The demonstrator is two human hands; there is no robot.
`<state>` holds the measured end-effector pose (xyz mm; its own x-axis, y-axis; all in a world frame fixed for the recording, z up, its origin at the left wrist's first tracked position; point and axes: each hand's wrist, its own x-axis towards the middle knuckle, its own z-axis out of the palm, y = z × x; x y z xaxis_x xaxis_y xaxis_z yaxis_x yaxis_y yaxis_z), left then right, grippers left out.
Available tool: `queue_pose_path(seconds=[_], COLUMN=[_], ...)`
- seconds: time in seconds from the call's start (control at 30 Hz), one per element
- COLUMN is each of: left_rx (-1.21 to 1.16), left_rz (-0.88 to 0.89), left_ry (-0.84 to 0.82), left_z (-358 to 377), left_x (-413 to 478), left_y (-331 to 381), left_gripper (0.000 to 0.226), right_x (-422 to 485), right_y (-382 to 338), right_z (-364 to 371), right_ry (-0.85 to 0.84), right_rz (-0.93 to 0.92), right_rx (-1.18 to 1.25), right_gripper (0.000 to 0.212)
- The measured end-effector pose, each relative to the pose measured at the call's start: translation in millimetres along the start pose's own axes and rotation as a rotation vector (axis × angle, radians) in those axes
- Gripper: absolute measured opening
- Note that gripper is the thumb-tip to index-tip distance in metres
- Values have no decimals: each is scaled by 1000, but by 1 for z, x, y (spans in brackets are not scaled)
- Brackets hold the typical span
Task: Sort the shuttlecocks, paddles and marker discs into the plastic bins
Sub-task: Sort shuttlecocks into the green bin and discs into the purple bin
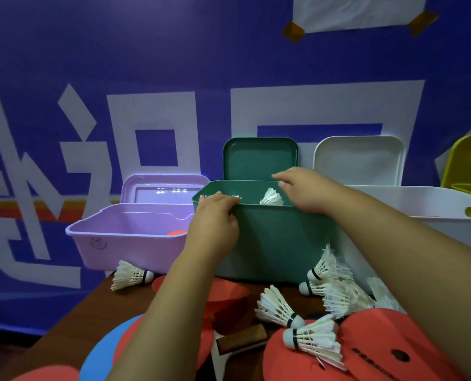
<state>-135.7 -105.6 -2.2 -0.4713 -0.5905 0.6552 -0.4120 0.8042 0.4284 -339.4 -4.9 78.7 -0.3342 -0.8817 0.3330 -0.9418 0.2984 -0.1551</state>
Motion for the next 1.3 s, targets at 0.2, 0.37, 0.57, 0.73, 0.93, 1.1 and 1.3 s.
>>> queue_pose_path(seconds=[0.2, 0.37, 0.57, 0.73, 0.93, 1.1, 1.3], left_rx=[37, 174, -2, 36, 339, 285, 2], left_rz=[-25, -86, 77, 87, -44, -101, -73], left_ry=[-59, -261, 23, -77, -194, -286, -223], left_z=[-3, -18, -29, -2, 21, 23, 13], left_x=[-1, 2, -36, -84, -107, -111, -113], left_y=[7, 24, 59, 64, 55, 56, 64], left_gripper=[55, 46, 35, 20, 53, 43, 21], right_x=[-51, -117, -165, -191, -211, -210, -210], right_y=[5, 1, 9, 15, 27, 29, 29], right_z=[-8, -16, -5, 13, 36, 48, 44], right_ry=[192, 293, 126, -45, -274, -77, 78], right_rz=[-59, -109, -189, -246, -323, -287, -178], right_rx=[84, 214, 254, 321, 188, 197, 246], right_gripper=[33, 25, 20, 22, 36, 29, 28])
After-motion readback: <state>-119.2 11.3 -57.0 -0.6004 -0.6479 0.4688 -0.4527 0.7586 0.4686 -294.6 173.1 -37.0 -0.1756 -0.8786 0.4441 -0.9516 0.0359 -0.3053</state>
